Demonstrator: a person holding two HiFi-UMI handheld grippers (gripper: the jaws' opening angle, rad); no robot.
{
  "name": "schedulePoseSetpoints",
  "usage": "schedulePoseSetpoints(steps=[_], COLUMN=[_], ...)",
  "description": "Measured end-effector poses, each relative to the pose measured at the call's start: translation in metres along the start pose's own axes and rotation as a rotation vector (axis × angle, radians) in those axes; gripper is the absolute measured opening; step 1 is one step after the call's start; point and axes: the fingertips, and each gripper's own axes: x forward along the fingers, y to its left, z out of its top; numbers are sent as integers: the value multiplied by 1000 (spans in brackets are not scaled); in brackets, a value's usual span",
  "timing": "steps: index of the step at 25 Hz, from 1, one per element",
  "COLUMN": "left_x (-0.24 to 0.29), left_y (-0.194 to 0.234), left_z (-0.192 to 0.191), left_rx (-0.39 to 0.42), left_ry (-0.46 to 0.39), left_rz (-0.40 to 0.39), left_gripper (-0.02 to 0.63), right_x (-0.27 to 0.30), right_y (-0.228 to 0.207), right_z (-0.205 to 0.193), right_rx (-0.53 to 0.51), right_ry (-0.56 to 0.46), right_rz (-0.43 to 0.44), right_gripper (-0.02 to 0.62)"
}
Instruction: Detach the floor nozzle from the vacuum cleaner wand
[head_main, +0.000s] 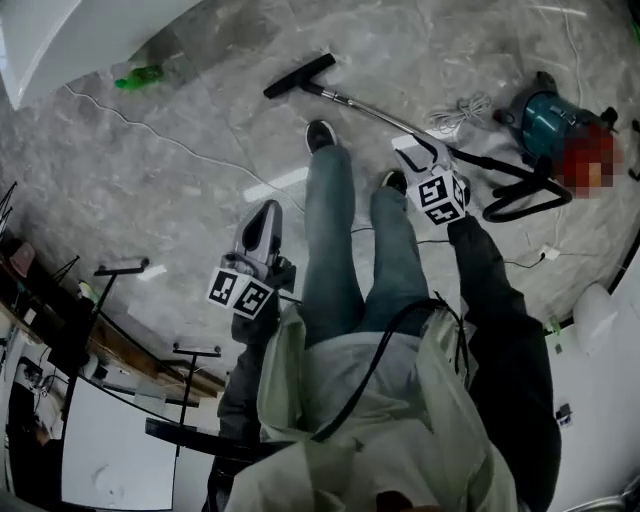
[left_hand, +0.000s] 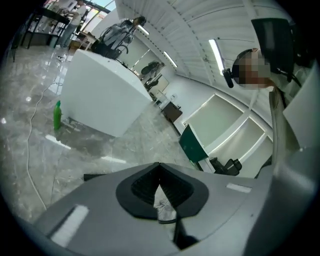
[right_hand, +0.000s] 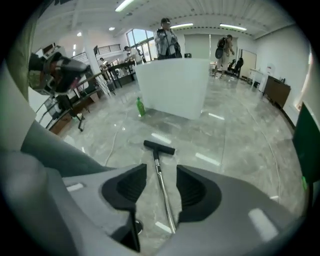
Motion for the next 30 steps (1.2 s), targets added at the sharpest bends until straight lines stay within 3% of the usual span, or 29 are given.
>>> schedulePoseSetpoints(steps=[6,11,13,15,17,20,23,24,27,30], left_x=[38,16,13,16,25,47,89,106,153,186], left_y=[121,165,177,184,190,195,198,197,187,174], left_z=[-85,-148,-162,-172,-177,-187,-199,-199,-176,-151], left_rx=[-57,-168,-207,-218,-219,-231,-231,-225,-267,-346], left_ry=[113,161,151,153,156,167,211,224,184,126], left_rz=[74,177,200,200,175,122,19,-18,-124,-176], left_gripper=[-8,-8,-8,-8,-8,-8,-8,16,220,313], right_x=[240,350,375,384,386,382,353,337,276,206], right_y=[-22,8,14,12,12,16,18,21,41,66], right_z=[-94,-174,-193,-200,-200,-191,-154,-136,-87,-58], right_rx=[-54,-257,-320,-345,-320,-209,-84,-41,53,51], right_ry=[200,380,459,512,510,518,487,458,374,311], right_rz=[104,230,197,87,40,145,202,216,275,324], right_gripper=[178,178,179,187,179,172,166,156,150,150])
